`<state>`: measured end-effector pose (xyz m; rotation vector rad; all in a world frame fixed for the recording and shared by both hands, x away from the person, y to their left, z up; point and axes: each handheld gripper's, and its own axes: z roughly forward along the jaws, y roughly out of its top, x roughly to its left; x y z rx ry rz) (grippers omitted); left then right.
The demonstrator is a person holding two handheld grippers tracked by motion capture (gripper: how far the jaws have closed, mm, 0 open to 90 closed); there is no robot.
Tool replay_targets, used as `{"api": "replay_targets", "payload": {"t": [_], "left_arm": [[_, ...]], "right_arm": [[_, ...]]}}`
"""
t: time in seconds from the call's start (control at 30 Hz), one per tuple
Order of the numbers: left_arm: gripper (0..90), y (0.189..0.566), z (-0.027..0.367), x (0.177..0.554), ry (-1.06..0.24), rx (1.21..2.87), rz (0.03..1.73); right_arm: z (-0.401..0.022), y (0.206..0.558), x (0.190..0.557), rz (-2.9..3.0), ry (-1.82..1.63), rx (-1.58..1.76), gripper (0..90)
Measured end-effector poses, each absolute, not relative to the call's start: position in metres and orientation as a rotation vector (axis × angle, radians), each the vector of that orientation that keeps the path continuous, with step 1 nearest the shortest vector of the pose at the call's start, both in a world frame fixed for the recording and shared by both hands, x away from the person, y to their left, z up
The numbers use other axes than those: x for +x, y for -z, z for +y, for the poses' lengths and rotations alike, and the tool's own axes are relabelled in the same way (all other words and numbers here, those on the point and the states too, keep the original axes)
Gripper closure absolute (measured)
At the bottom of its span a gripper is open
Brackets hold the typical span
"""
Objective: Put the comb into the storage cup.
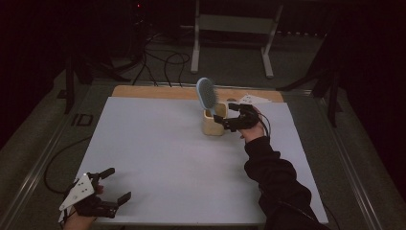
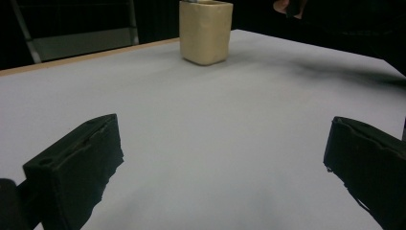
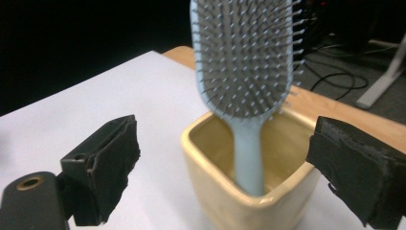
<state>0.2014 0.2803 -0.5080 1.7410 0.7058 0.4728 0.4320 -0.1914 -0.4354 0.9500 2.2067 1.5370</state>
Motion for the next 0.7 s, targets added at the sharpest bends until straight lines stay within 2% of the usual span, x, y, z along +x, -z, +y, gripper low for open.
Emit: {"api": "replay_targets", "payload": {"t": [0.7], "left_arm": [[0.0, 0.508, 0.28, 0.201, -0.472, 1.74, 0.704]], "right_arm": [[-0.21, 0.433, 0.395, 2.305, -1.551, 0.876, 9.5]]}}
